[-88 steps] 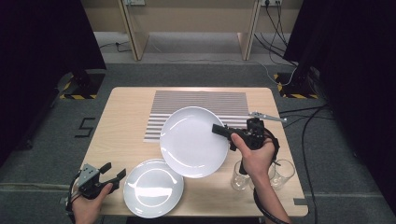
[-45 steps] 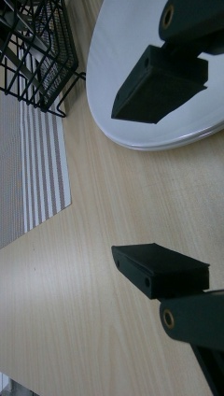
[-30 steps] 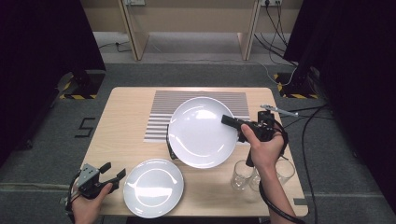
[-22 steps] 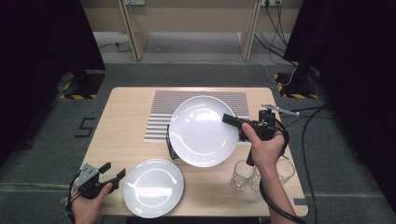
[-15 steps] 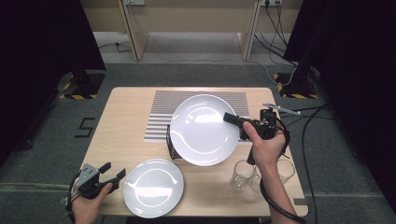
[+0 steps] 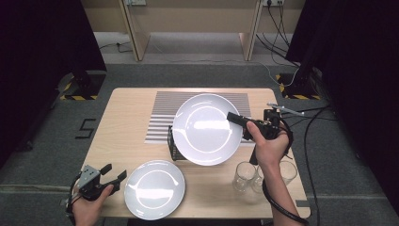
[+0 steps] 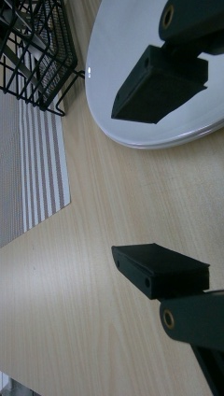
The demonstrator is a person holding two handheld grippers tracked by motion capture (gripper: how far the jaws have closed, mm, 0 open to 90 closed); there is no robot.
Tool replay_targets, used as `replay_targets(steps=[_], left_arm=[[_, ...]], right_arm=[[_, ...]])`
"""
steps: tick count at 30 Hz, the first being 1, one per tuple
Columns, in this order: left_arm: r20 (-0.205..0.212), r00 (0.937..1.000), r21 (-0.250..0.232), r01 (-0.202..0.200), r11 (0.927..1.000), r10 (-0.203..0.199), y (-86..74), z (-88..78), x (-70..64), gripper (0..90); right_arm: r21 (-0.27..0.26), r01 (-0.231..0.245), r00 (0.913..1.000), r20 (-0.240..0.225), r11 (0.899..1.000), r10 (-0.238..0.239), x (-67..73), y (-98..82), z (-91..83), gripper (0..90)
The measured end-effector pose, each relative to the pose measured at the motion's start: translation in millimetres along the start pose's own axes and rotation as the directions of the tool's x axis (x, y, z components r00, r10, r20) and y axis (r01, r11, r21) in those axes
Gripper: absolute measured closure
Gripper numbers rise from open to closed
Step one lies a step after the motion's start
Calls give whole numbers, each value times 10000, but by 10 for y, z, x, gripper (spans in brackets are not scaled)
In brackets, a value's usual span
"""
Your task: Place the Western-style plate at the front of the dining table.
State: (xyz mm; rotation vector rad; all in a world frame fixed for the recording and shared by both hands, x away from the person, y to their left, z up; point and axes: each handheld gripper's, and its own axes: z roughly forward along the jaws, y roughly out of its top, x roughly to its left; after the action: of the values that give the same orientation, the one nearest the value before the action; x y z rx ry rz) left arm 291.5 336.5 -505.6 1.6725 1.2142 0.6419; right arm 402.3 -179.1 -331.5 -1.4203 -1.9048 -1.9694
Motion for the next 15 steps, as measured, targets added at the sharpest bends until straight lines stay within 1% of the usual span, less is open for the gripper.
replay_targets(steps=[5, 10, 14, 15], left_arm=[[-19, 10000, -12, 15, 10000, -15, -1, -2, 4, 282], [-6, 10000, 1, 8, 10000, -8, 0, 1, 2, 282], [4, 10000, 12, 1, 10000, -1, 0, 3, 2, 282], [-7, 10000, 0, 13, 10000, -13, 0, 1, 2, 282]], right_arm=[[-38, -125, 9999, -25, 9999, 125, -2, 13, -2, 856], [-88, -54, 10000, -12, 9999, 54, -9, 26, -6, 856], [-160, -134, 9999, -39, 9998, 133, -8, 44, -20, 856], [-182, -80, 10000, -29, 9998, 80, -15, 52, -27, 856]])
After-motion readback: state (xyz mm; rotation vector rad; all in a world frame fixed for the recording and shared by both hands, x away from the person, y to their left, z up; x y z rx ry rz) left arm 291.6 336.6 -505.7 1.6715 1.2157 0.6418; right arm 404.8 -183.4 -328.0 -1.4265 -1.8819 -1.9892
